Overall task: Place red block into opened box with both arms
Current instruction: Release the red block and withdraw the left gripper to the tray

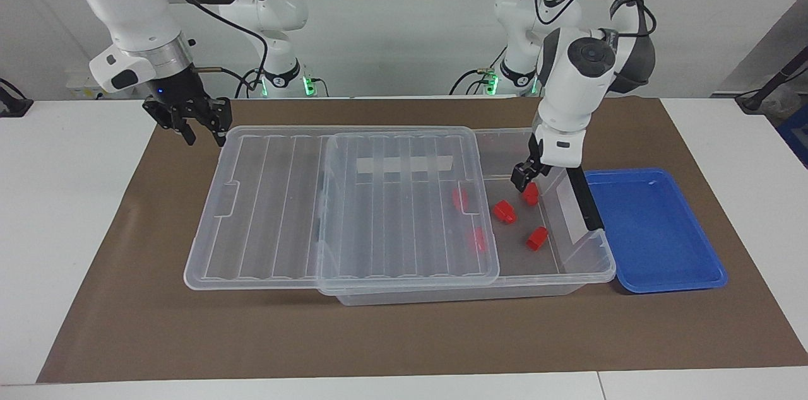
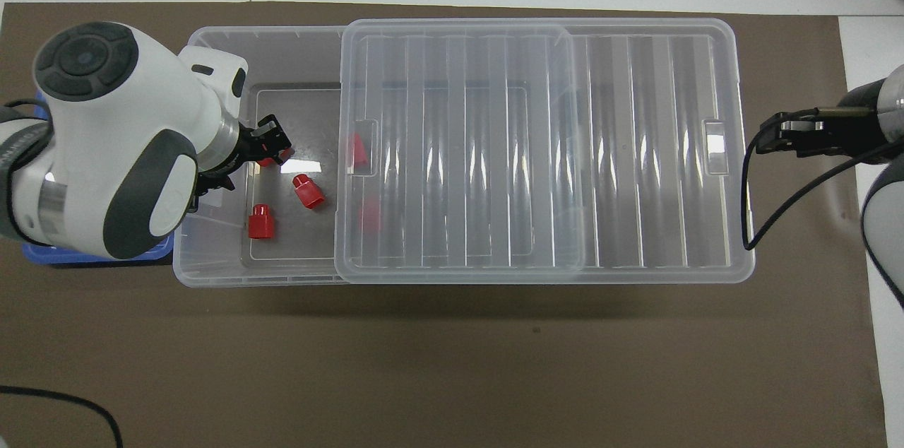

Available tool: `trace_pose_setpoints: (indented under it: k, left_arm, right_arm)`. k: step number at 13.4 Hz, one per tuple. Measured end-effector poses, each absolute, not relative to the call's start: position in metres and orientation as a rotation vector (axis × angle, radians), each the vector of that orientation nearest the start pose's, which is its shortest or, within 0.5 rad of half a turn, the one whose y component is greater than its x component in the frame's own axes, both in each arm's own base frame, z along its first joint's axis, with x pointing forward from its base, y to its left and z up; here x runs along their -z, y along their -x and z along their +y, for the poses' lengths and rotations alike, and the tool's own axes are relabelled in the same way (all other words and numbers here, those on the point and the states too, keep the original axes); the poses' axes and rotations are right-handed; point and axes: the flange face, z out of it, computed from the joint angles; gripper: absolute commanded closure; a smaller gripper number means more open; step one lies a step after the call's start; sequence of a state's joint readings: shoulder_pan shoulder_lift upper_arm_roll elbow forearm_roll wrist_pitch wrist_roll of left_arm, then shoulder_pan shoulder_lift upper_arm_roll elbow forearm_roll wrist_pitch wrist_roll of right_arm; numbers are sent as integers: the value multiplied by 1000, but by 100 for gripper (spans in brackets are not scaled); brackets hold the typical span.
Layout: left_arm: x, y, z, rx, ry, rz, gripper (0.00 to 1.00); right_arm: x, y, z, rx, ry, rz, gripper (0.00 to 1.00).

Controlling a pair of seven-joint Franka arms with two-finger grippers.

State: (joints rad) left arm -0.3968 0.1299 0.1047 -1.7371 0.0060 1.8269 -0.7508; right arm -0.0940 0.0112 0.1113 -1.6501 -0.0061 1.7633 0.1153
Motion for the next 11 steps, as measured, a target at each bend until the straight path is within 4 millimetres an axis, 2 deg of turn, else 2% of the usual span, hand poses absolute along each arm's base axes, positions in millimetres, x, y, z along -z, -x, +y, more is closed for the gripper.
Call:
trace_pose_setpoints:
  k: [2,3,5,6,7,8,9,11]
  left_arm:
    - [-527,-571,-142,-77,3041,-588,25]
    - [-544,-571,-120,-80,3059,-506,25]
    - [-567,-568,-62,-81,3101,-279,24]
    - [-576,-565,-27,-82,3115,-183,18]
    - [-585,-559,0,-79,3124,-123,0]
    - [-594,-554,18,-67,3129,-89,0]
    - [-602,-549,22,-49,3132,-68,0]
    - [-608,-546,14,-33,3134,-37,0]
  right_arm:
    - [-579,-581,-6,219,3127,178,100]
    - [-569,-583,-16,242,3126,181,100]
    - [-550,-590,-32,311,3120,205,100]
    - [-539,-591,-41,333,3118,218,100]
    - [-529,-592,-49,329,3119,233,100]
    - [-519,-592,-56,318,3119,249,100]
    - [-510,-592,-61,310,3119,264,100]
    - [-499,-593,-72,289,3118,293,100]
